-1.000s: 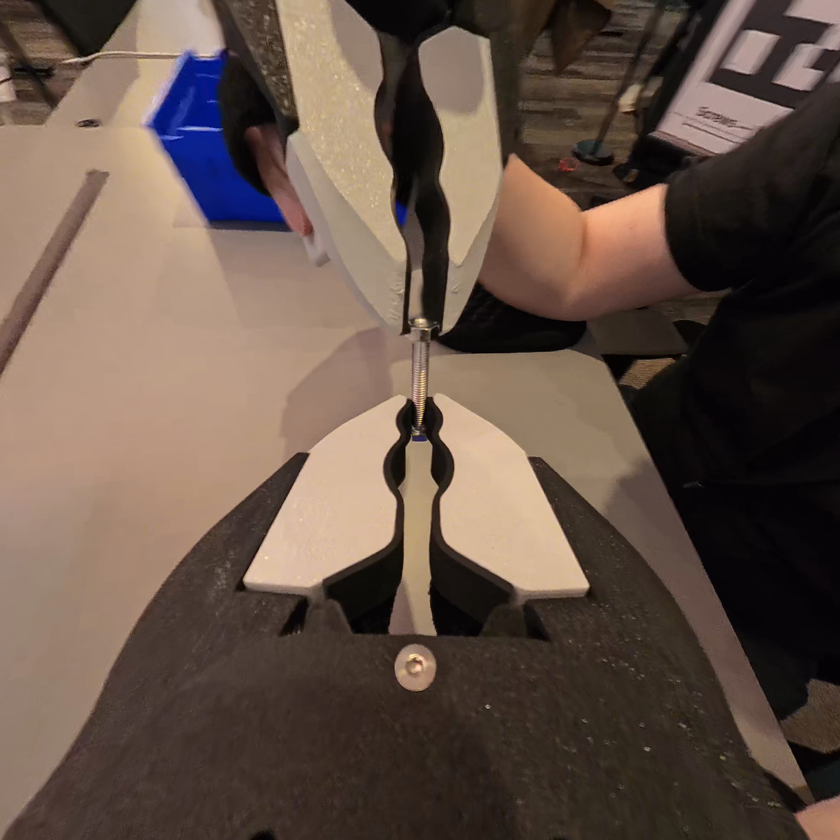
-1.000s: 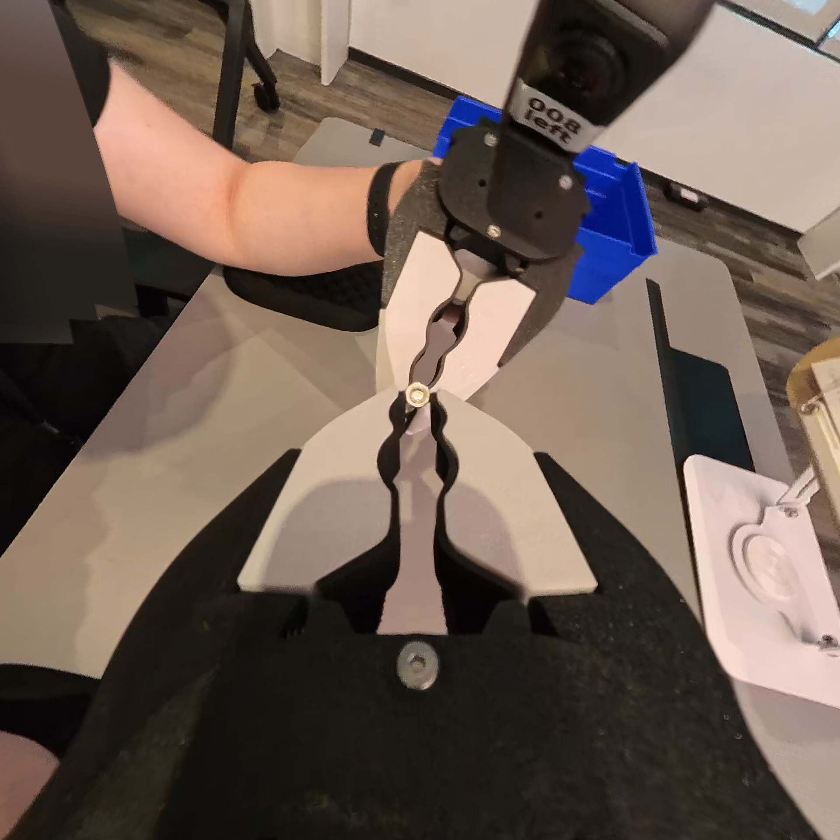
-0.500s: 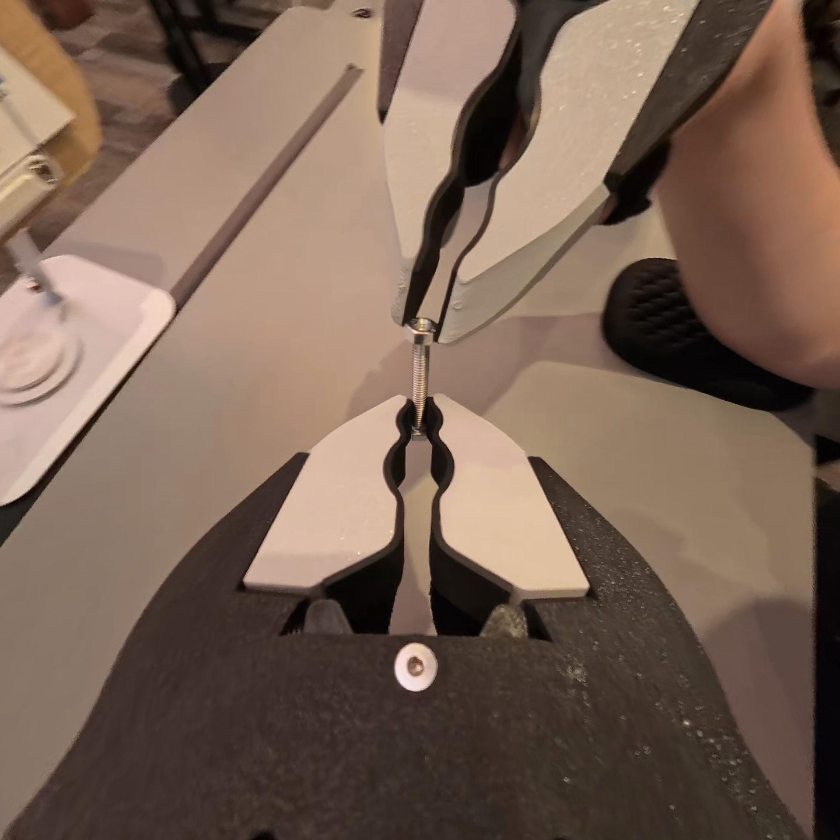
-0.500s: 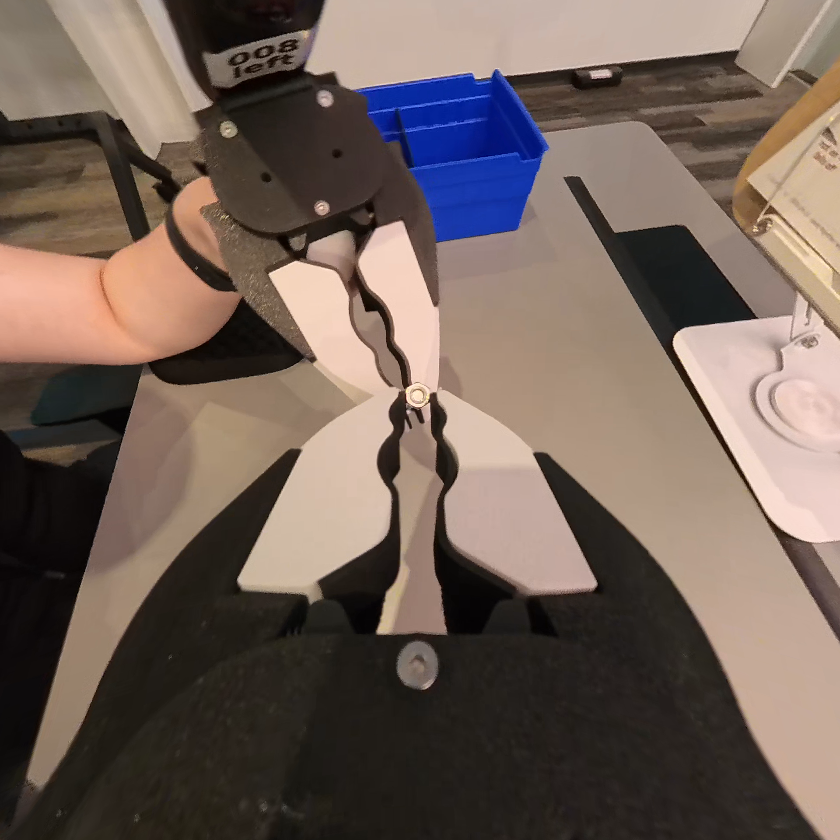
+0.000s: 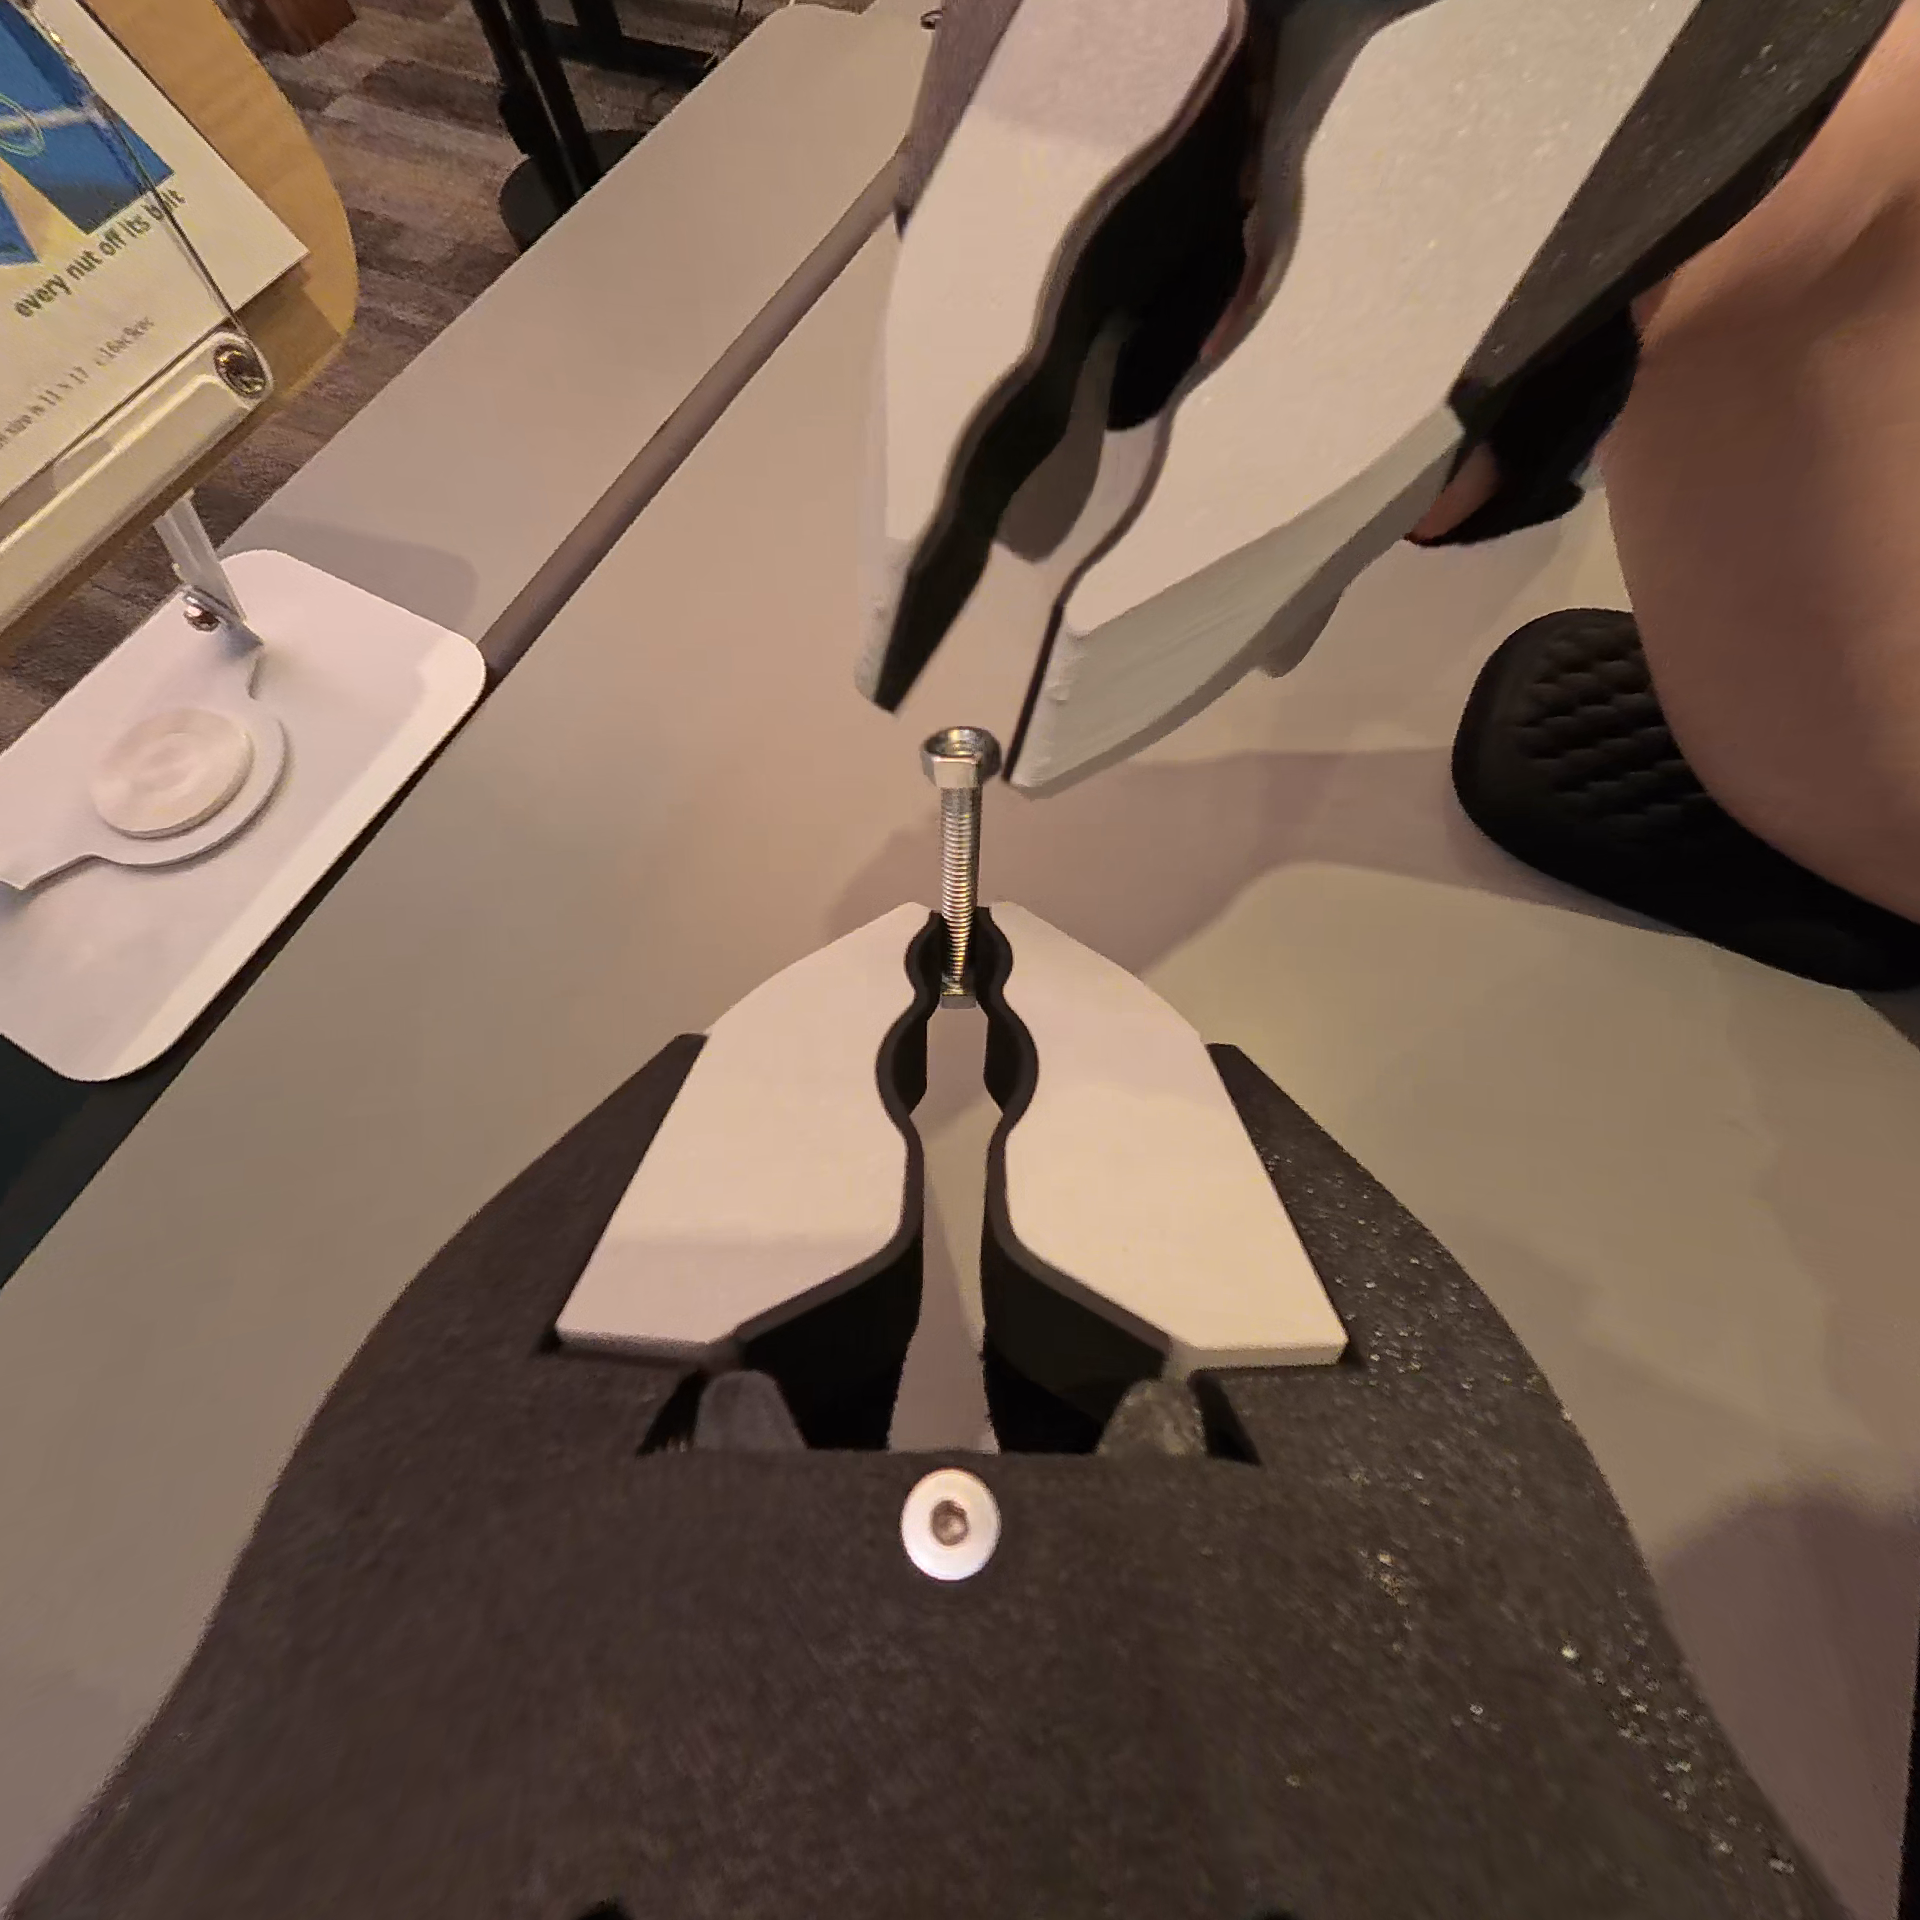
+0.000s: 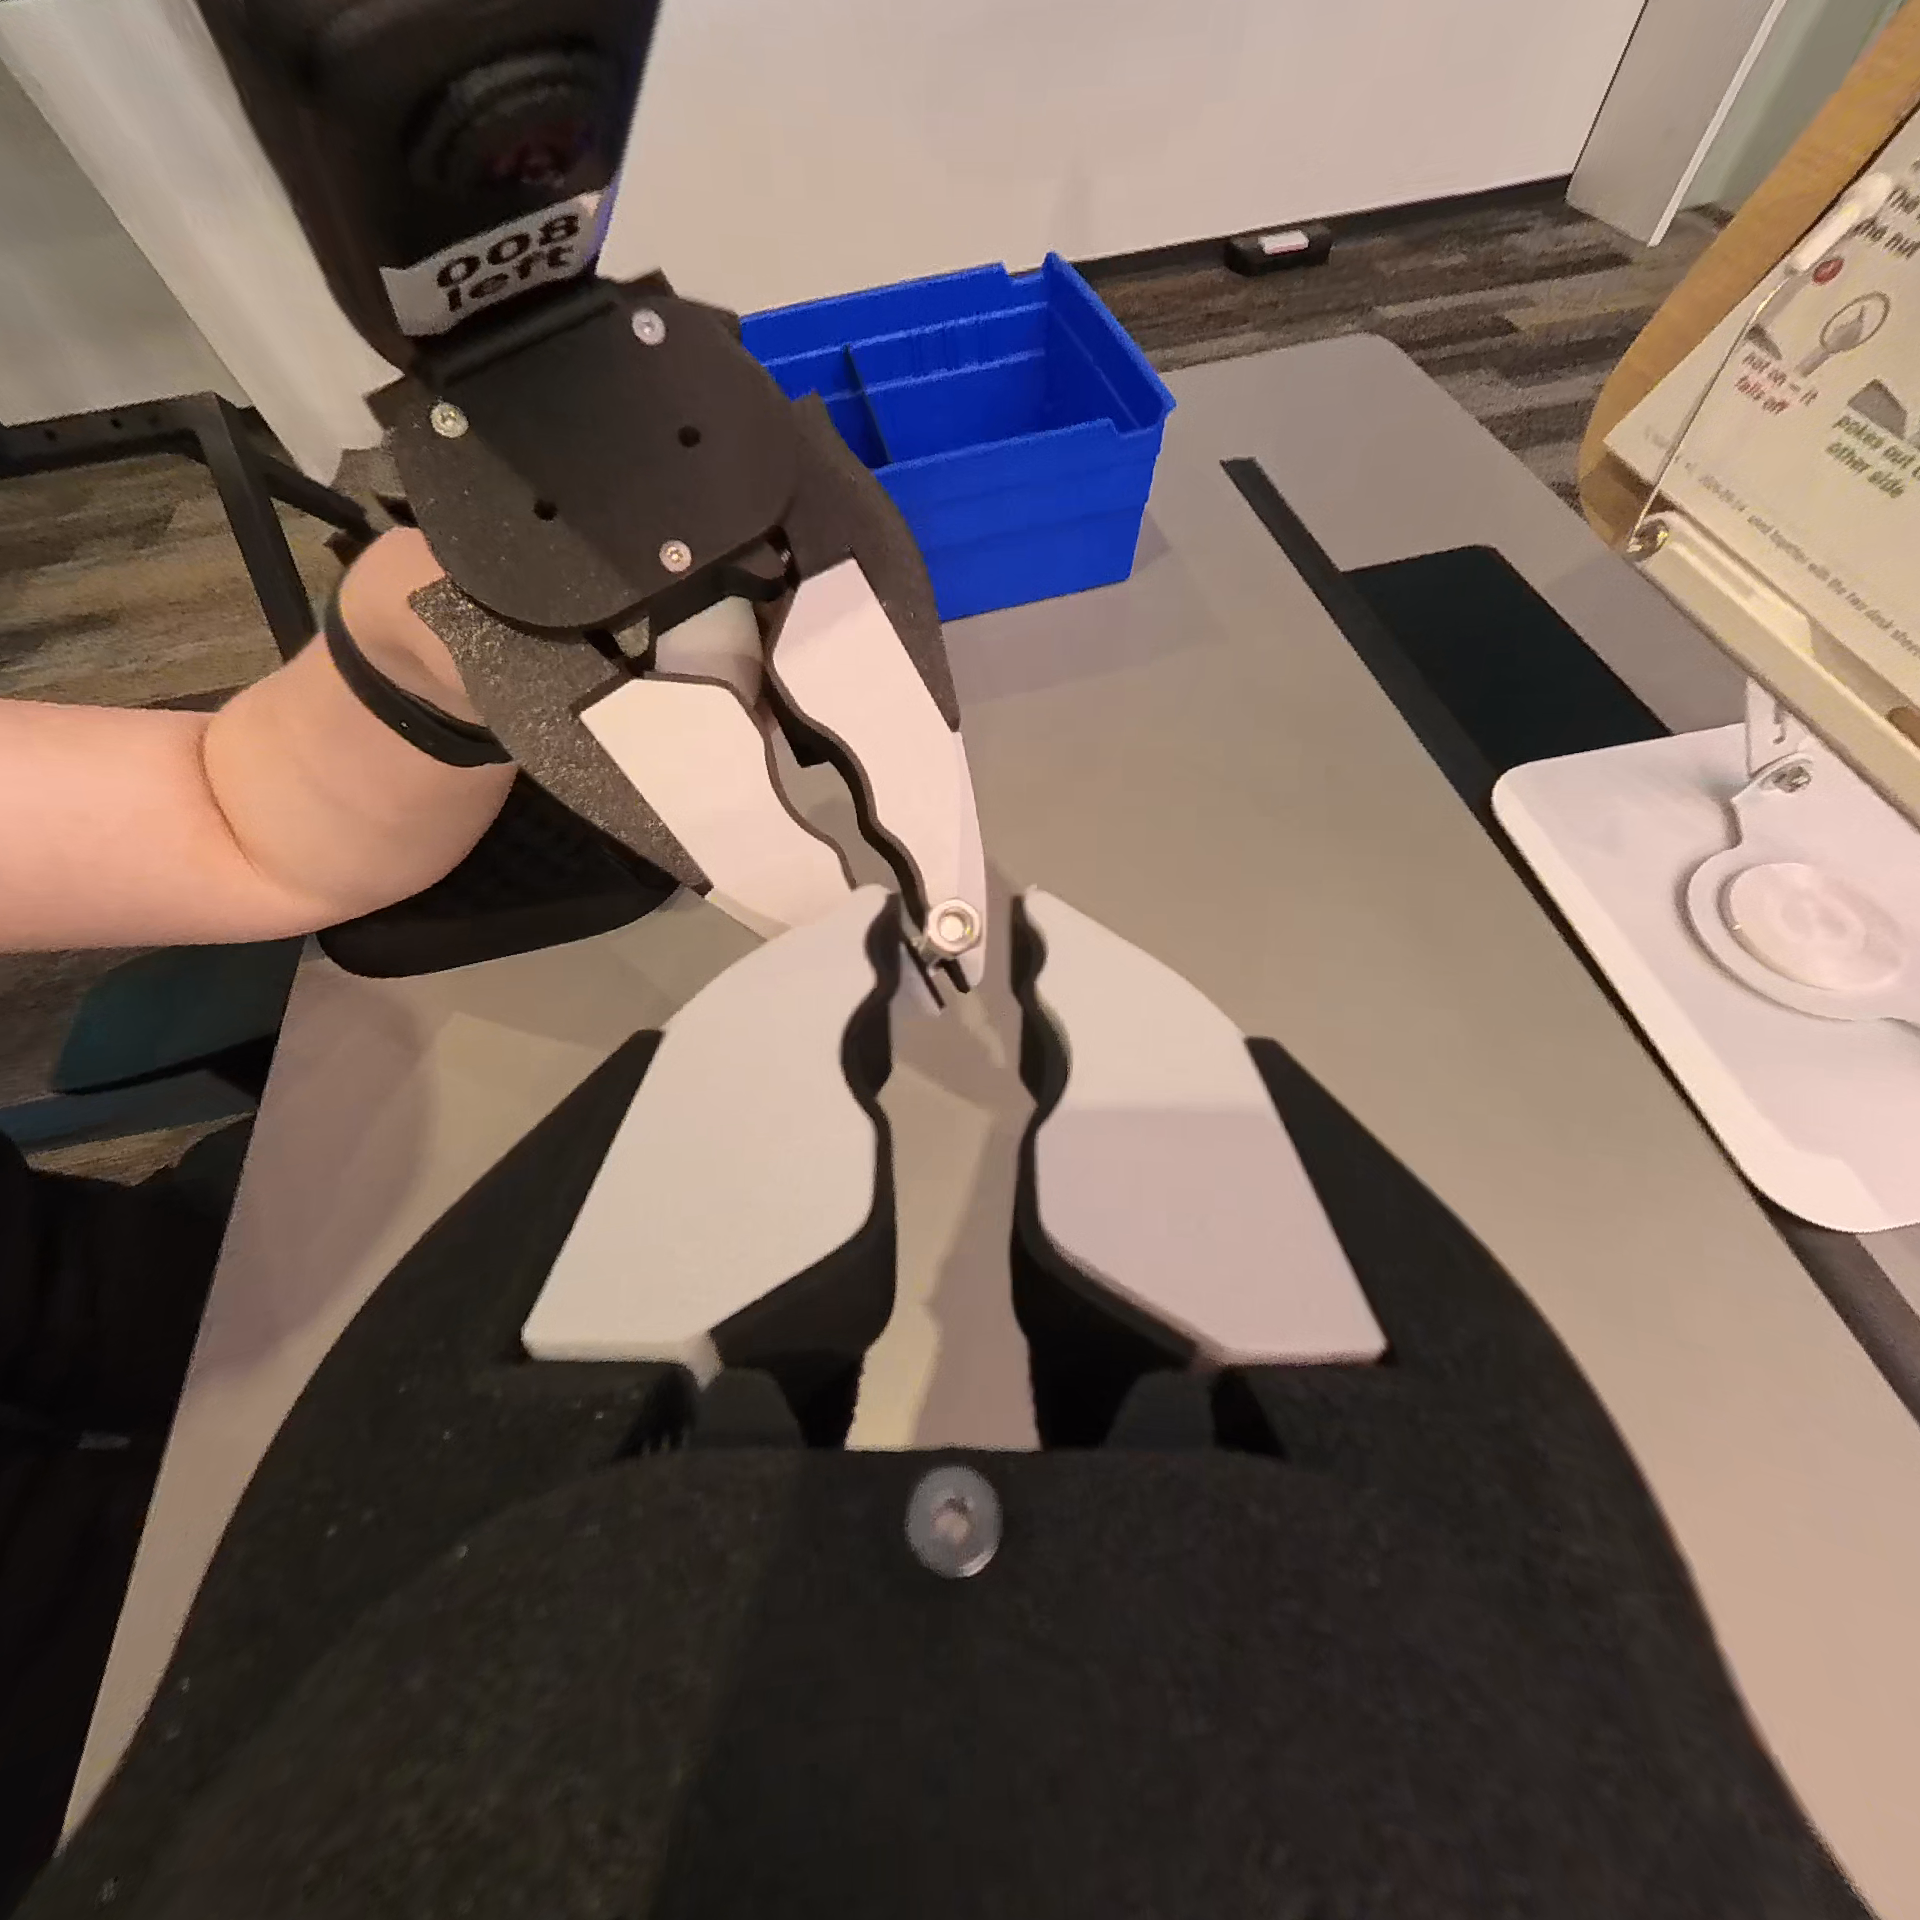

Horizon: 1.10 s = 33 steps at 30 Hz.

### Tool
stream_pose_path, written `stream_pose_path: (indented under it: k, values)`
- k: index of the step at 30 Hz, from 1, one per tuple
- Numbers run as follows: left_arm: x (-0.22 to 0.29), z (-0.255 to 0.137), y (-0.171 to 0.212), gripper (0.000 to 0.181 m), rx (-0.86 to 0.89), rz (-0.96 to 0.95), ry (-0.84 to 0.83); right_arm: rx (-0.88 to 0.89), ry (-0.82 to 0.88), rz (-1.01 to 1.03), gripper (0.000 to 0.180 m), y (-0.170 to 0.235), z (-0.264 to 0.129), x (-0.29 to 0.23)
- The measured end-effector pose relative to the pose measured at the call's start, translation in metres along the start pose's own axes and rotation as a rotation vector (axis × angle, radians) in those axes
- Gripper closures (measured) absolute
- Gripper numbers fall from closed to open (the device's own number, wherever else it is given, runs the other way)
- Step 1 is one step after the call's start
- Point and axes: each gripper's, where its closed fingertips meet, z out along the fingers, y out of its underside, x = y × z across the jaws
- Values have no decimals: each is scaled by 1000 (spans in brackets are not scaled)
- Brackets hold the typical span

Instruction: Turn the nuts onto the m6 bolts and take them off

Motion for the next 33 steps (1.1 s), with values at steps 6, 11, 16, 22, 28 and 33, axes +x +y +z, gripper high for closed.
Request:
stream_pose_path:
  k: [6,11,16,22,28,33]
  values:
    - [16,-10,-14,176,122,-45,197,167,10,-117,149,-24,-23,-3]
    - [33,-39,-38,176,330,-94,443,368,-173,-115,148,-43,-30,-22]
    - [34,-52,-43,176,374,-107,487,403,-220,-133,145,-50,-19,-37]
    - [34,-53,-44,175,376,-106,477,382,-228,-167,143,-50,-13,-47]
    - [27,-57,-46,176,392,-115,451,388,-227,-178,147,-52,-22,-48]
    - [32,-58,-48,176,405,-73,446,410,-213,-175,146,-57,-23,-49]
